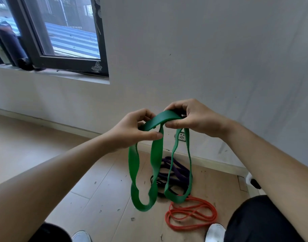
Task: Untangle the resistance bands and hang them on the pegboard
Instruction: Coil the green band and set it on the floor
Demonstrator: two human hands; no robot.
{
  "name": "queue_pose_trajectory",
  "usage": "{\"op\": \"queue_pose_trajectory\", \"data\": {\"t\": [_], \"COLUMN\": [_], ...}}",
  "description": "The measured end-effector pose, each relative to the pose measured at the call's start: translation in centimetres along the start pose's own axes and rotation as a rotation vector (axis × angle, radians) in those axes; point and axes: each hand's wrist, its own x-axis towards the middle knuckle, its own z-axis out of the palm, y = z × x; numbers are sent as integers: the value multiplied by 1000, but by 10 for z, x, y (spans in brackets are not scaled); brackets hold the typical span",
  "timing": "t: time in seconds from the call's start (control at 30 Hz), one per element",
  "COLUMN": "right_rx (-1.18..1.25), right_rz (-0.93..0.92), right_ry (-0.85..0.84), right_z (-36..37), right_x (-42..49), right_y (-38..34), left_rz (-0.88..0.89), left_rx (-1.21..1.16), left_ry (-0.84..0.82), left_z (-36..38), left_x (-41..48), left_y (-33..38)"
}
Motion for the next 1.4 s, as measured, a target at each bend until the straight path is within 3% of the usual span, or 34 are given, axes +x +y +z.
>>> {"op": "queue_pose_trajectory", "data": {"t": [0.23,0.57,0.7,0.87,0.93,1.13,1.4], "right_rx": [230,483,407,67,43,73,-82], "right_rz": [-32,43,128,242,232,37,-9], "right_ry": [72,106,32,-250,-322,-25,61], "right_z": [1,-12,-26,-9,4,23,11], "right_x": [-3,-9,-17,-17,-15,-7,-7], "right_y": [5,16,25,23,14,-14,-18], "left_rz": [-26,-76,-33,13,26,60,42], "left_rx": [-6,-142,-80,-135,-156,-194,-286], "left_ry": [-110,-97,-23,39,17,61,27], "left_z": [17,21,6,-1,2,5,4], "left_x": [-3,0,-1,-3,-4,-3,-2], "left_y": [-2,4,9,18,24,28,19]}}
